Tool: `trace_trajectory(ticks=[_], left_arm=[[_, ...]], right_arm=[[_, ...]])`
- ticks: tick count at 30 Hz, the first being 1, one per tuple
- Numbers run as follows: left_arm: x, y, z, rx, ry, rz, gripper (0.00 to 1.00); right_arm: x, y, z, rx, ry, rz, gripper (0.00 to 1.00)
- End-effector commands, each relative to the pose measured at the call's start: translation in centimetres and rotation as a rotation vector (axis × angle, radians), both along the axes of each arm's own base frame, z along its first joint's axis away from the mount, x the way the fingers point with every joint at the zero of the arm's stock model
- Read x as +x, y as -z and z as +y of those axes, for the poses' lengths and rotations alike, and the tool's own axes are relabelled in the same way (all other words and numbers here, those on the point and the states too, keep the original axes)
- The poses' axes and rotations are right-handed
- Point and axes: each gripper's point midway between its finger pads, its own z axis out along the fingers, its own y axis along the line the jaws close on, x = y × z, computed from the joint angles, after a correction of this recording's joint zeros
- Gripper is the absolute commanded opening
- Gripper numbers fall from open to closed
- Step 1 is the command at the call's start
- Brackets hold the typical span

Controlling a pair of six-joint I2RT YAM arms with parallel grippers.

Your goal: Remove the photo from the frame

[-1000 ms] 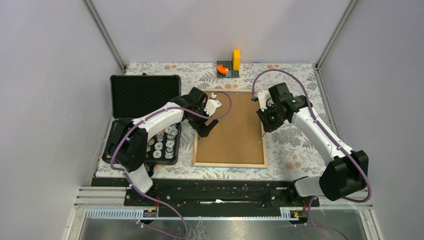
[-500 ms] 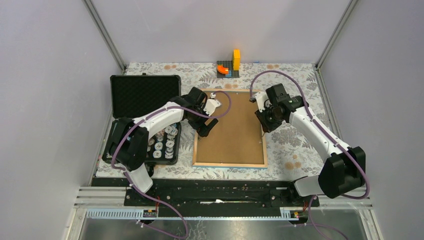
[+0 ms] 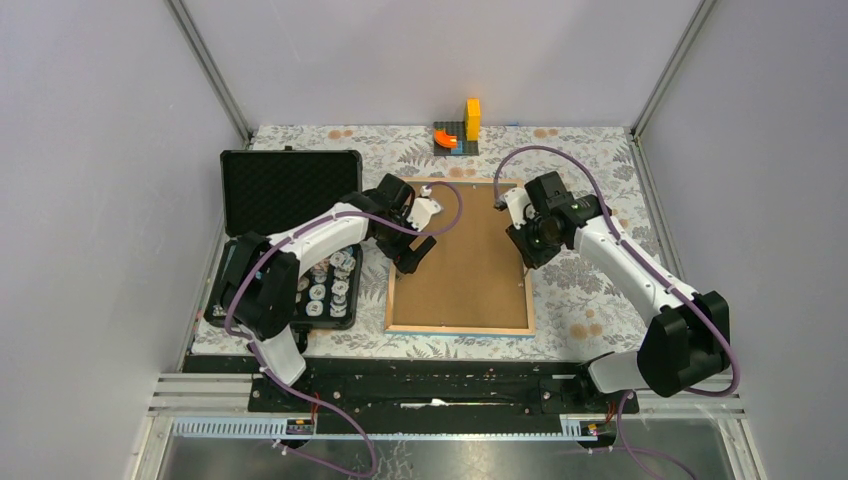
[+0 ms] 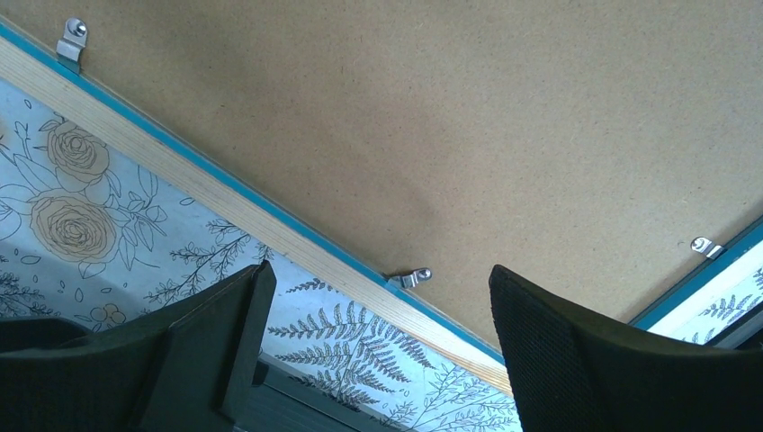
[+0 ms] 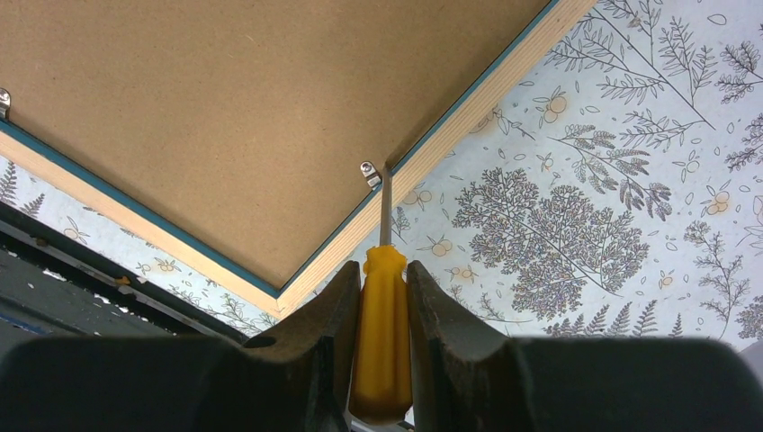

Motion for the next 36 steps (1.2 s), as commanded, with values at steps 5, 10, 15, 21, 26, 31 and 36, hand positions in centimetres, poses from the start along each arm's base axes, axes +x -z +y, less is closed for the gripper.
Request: trace_trajectory(ticks=[5,10,15,21,26,31,36], left_arm=[[1.5,-1.5,-0.7,-0.036,-0.012,-0.039,0.94],[1.4,-1.4,-0.8,-0.04,-0.013,-0.035,0.94],[1.4,-1.4,-0.8,-0.043,-0.015,-0.031,0.94],[1.6,-1.5,-0.9,-0.047,-0.016,-0.032,0.94],[1.6,-1.4,-0.8,-0.047,-0.02,-0.028,0.94],[1.6,-1.2,-0.8,-0.045,-0.025,-0.022,0.94],[1.6,-1.2,-0.8,-0.048,-0.029,-0.018,0.94]], right_arm=[[-2.1,0.6,0.4,-0.013,-0.04,0.079,0.0],[-2.7,0.4,0.5,-0.004,-0.045,0.096,0.0],[-3.3,0.2,0.8,0.012,-0.053,0.119,0.0],[-4.1,0.3,0.9,0.006,-0.063,0.145,0.0],[-4.6,0.3,0.9,-0.001,-0.063,0.158,0.0],[-5.1,0.1,0.5,-0.014,-0.047,0.162,0.0],[-5.3,-0.3,0.3,-0.02,-0.036,0.165,0.0]])
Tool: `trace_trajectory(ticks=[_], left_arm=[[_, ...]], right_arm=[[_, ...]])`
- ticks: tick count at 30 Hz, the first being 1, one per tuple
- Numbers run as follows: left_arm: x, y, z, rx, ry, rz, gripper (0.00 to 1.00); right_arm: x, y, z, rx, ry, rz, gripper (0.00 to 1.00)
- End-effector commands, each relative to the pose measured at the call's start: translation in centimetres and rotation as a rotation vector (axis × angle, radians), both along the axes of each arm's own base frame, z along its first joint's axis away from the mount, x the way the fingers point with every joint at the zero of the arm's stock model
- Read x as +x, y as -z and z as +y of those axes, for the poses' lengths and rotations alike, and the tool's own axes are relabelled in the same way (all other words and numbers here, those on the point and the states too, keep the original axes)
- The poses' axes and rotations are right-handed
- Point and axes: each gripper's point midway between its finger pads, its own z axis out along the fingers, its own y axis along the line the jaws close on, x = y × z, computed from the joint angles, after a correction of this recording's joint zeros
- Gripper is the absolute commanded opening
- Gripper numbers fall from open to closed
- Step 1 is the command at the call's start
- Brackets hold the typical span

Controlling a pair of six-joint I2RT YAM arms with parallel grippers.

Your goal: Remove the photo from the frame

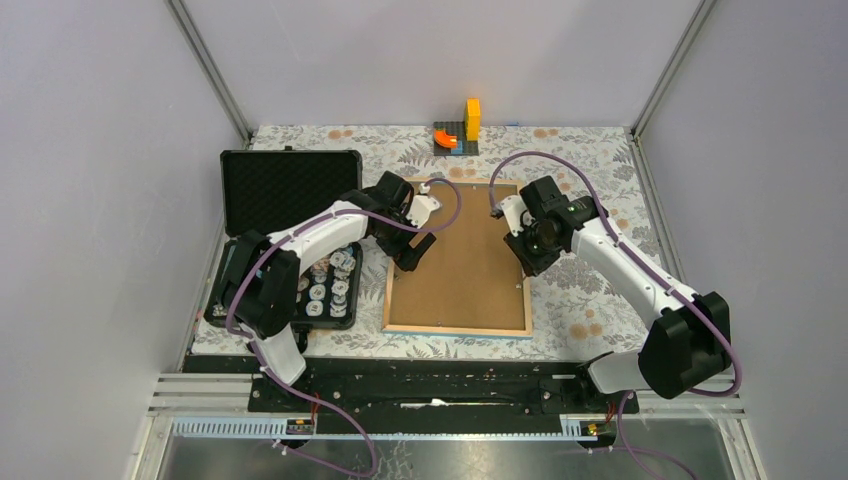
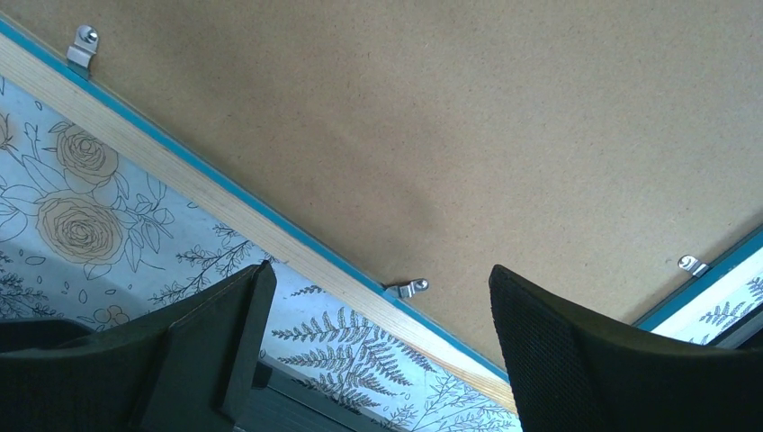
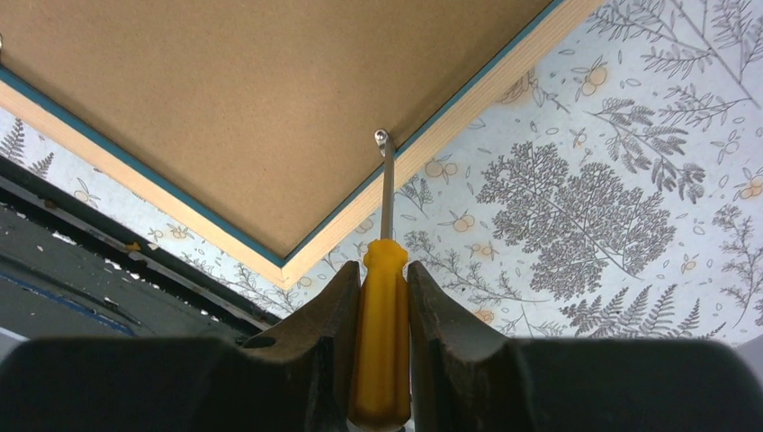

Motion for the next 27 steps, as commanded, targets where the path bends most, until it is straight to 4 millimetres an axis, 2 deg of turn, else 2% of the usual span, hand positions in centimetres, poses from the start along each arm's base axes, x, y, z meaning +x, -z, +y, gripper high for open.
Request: trace_trajectory(ticks=[1,6,10,12,15,19,23,27], left_arm=[[1.0,-1.0,-0.7,-0.037,-0.012,-0.02,0.94],[1.0,-0.9,-0.7,-0.037,-0.015,-0.014,0.94],[0.6,-0.9,-0.6,-0.041,0.006,-0.015,0.94],[0.0,-1.8,-1.1,-0.092,0.053,-0.031,0.94],[-1.6,-4.4,-2.5,-0.217,0.157,-0.069,0.94],[-3.3,-7.1,-3.0,-0.293,0.262,-0.106,0.94],[-4.2,-8.0,-3.0,-0.318,0.31,-0.125,0.92],[-5.4,-7.1,-3.2,-0.342,0.322,-0.095,0.91]], right_arm=[[-3.5,-0.5,-0.2,-0.004,0.002,0.112,0.0],[-3.3,-0.6,-0.8,-0.033,0.004,0.095,0.0],[-3.0,-0.7,-0.6,-0.025,-0.002,0.083,0.0],[-2.4,-1.3,-0.3,-0.013,-0.002,0.058,0.0],[-1.0,-2.3,0.2,-0.001,-0.005,0.01,0.0],[0.0,-3.1,1.2,0.022,-0.025,0.014,0.0],[0.1,-3.2,1.6,0.031,-0.046,0.027,0.0],[-0.3,-3.6,1.0,0.016,-0.073,0.018,0.0]])
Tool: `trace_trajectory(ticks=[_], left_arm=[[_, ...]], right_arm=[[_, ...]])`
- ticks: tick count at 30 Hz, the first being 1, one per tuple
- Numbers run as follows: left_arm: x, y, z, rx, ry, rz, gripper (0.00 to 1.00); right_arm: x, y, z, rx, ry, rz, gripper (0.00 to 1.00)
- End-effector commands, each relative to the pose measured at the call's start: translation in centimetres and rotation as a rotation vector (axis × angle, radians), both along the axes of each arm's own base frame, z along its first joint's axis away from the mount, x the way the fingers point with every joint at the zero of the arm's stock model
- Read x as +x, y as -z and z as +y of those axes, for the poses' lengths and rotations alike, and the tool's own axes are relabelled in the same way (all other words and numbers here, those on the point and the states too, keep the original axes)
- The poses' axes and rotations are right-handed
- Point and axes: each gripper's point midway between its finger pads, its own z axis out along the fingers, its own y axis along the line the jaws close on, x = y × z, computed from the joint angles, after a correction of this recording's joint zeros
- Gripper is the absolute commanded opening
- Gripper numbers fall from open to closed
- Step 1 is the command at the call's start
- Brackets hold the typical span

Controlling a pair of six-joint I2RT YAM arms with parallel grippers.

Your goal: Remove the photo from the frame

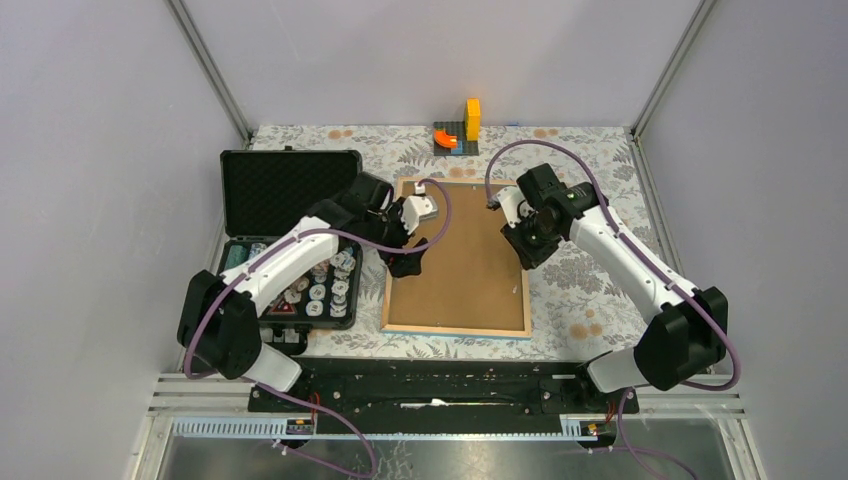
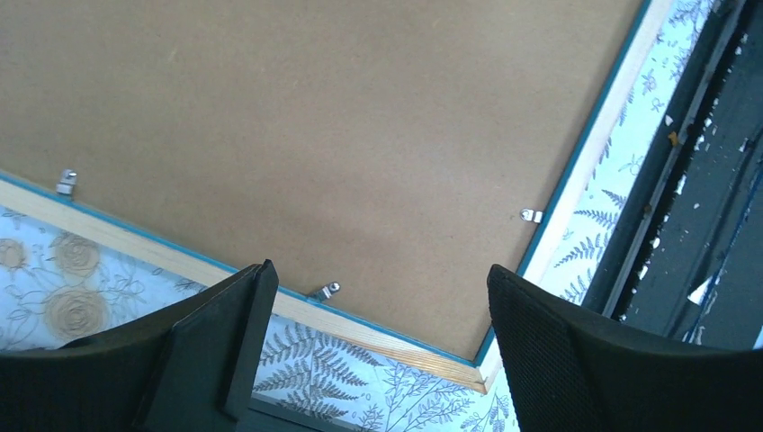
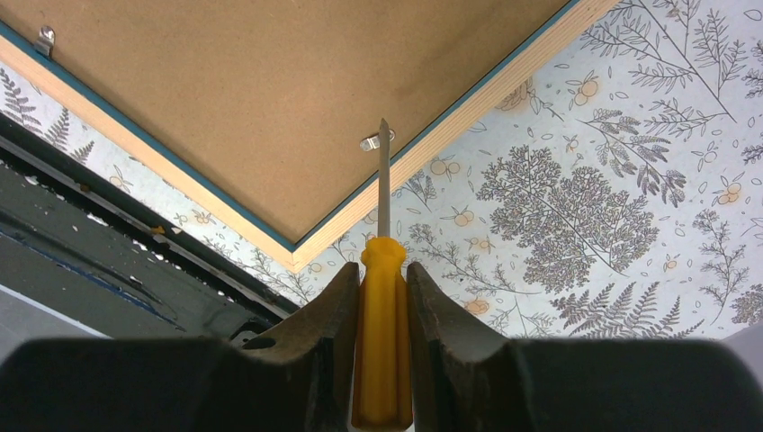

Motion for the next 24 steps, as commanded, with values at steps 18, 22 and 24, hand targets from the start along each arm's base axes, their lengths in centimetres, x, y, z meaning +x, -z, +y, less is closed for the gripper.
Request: trace_trajectory(ticks=[18,22,24], left_arm=[[-1.7,1.4,-0.5,-0.047,0.025,0.054,0.91],[-1.7,1.5,-0.6,-0.046,0.018,0.062,0.91],[-1.7,1.5,-0.6,-0.046,0.015,0.061,0.91]], right_arm=[[-4.2,0.9,-1.1,0.006,-0.071,0.063,0.0],[-3.8,1.3,-1.4,-0.025,-0.073,0.067,0.0],[-3.5,1.6,-1.3,-0.026,-0.072,0.068,0.0]])
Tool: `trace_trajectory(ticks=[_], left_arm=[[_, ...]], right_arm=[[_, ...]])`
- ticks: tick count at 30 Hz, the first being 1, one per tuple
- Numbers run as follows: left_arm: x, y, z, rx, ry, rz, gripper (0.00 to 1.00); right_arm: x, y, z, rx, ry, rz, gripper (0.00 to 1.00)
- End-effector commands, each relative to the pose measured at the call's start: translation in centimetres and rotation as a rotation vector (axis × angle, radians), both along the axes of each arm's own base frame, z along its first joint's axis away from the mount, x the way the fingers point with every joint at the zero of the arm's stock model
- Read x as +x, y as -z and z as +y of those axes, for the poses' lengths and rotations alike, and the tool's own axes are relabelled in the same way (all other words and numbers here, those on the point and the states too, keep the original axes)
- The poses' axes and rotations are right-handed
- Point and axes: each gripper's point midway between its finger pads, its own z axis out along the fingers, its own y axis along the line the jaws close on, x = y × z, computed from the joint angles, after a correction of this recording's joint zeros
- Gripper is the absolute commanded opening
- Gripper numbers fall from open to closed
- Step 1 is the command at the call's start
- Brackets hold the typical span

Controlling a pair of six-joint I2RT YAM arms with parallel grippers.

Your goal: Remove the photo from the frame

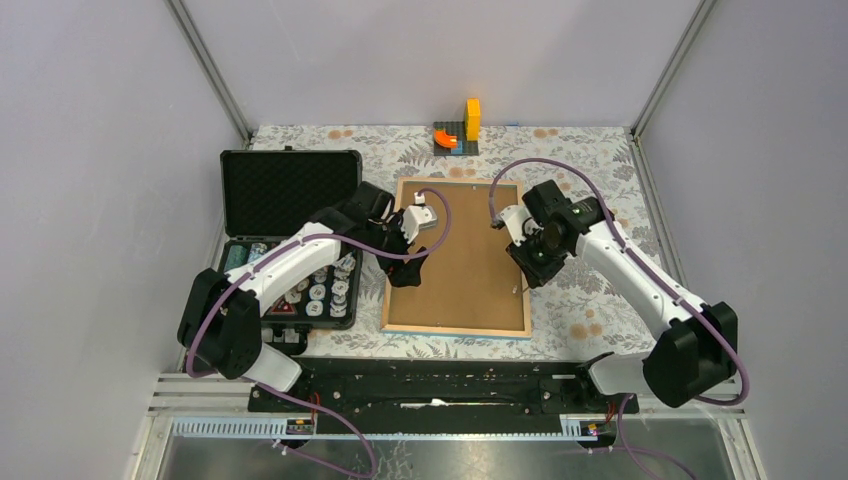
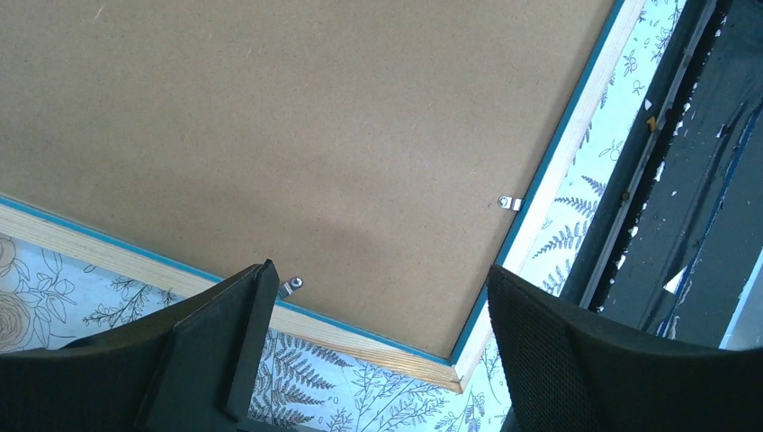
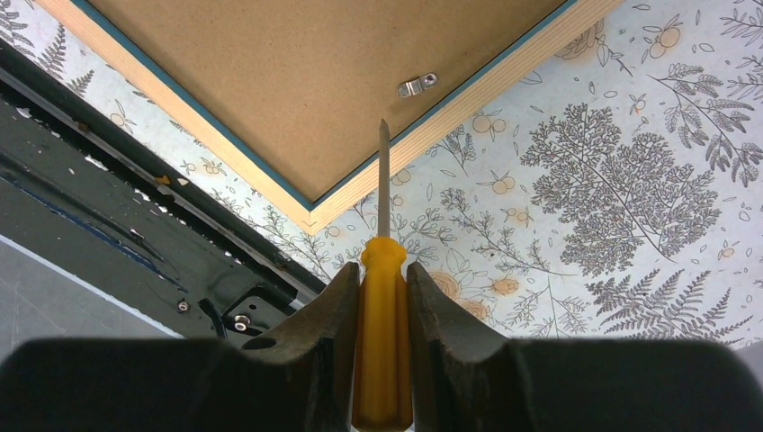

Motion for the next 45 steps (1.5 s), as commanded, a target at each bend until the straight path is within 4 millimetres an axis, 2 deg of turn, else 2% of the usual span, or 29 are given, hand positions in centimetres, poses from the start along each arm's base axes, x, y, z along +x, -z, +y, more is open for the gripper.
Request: trace_trajectory(ticks=[1,10,19,34,40,45], left_arm=[[0.4,-0.7,-0.7,-0.039,0.001,-0.021,0.91],[0.4,-0.3,-0.3,-0.022,-0.011,-0.023,0.91],[0.5,0.0,-0.3,-0.02,-0.013,-0.024,0.91],[0.5,0.6,-0.2,-0.009,-0.015,-0.018,0.91],[0.4,0.5,-0.3,-0.016,-0.016,-0.009,0.92],[0.3,-0.5,-0.7,-0.045,-0.009,-0.013,0.92]], right_arm=[[0.4,0.4,0.0,-0.025,-0.019,0.005,0.0],[1.8,1.0,0.4,-0.038,-0.018,-0.002,0.0],[3.6,0.9,0.8,-0.045,-0.012,-0.035,0.0],[4.8,0.7,2.0,-0.004,-0.004,-0.047,0.0],[4.7,-0.6,3.0,0.053,0.002,-0.046,0.0],[4.5,-2.1,4.0,0.112,-0.012,-0.052,0.0]])
